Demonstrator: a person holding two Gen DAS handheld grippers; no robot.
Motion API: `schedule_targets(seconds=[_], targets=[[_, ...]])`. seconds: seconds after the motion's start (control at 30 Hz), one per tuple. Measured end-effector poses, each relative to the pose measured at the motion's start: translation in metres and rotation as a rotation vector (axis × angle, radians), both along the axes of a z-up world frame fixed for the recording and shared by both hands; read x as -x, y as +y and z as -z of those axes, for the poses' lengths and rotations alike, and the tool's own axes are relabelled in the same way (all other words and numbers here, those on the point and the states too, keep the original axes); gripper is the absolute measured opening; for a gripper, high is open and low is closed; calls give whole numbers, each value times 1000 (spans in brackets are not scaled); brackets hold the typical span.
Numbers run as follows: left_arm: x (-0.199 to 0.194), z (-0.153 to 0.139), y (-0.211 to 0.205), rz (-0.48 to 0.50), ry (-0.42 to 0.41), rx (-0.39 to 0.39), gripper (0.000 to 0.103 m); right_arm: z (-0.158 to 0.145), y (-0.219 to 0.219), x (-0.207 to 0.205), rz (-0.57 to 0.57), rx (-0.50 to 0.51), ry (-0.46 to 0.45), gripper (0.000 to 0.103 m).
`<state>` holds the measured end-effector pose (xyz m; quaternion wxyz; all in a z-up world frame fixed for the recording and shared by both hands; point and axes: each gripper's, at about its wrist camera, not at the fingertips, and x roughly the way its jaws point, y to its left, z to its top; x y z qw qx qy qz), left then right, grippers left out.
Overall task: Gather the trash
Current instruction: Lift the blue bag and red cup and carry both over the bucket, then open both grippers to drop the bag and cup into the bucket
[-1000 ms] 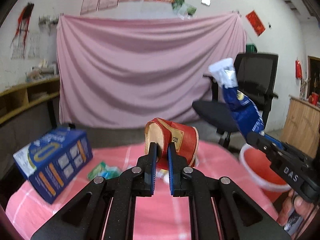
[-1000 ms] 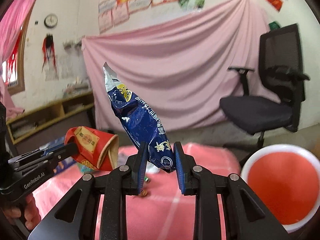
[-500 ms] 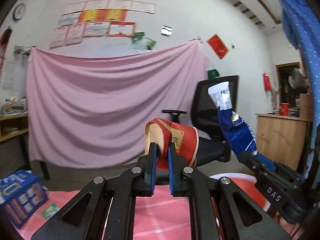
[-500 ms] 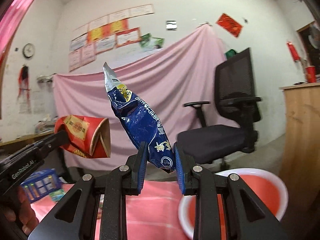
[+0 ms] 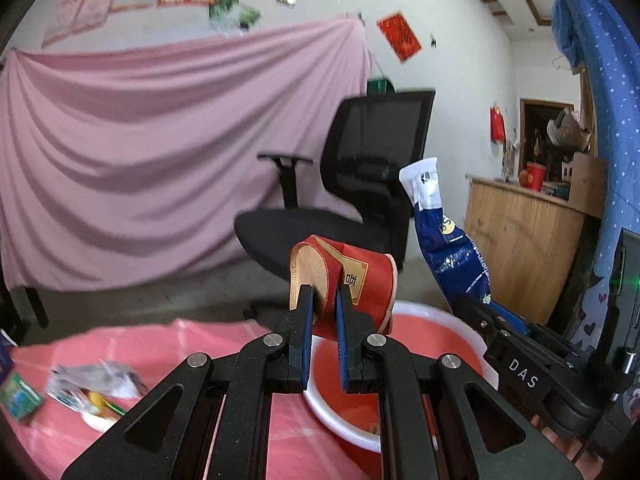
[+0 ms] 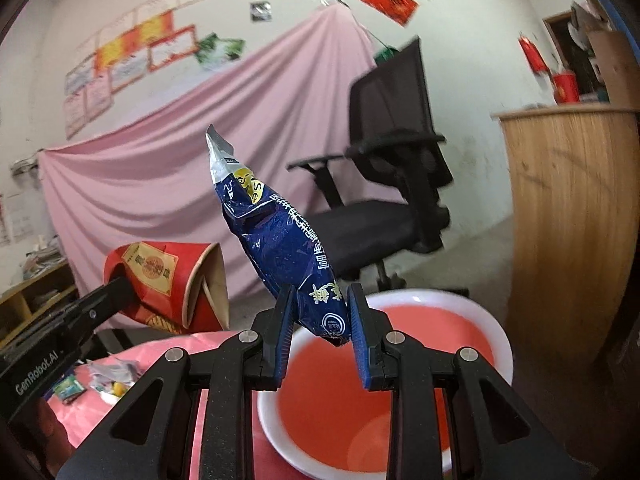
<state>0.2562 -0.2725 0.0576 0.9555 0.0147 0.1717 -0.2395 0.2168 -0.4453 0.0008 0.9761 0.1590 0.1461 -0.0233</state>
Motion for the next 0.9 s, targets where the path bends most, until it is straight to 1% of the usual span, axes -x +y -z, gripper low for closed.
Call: schedule_targets(seconds=[0.13, 0.3, 0.53, 0.77, 0.9], targets=[[-19, 8, -13, 14, 105, -7, 8, 10, -6, -8, 11, -15, 70, 24], [-29, 19, -26, 23, 181, -21, 8, 17, -10, -12, 19, -35, 124, 26], [-43, 30, -28, 33, 293, 2, 9, 25, -16, -16, 15, -72, 166, 28], [-51, 44, -23, 52, 383, 30, 9, 26, -16, -18, 14, -74, 184, 28], [-54, 44, -20, 50, 403, 34, 9, 26, -17, -19, 16, -76, 187, 36]])
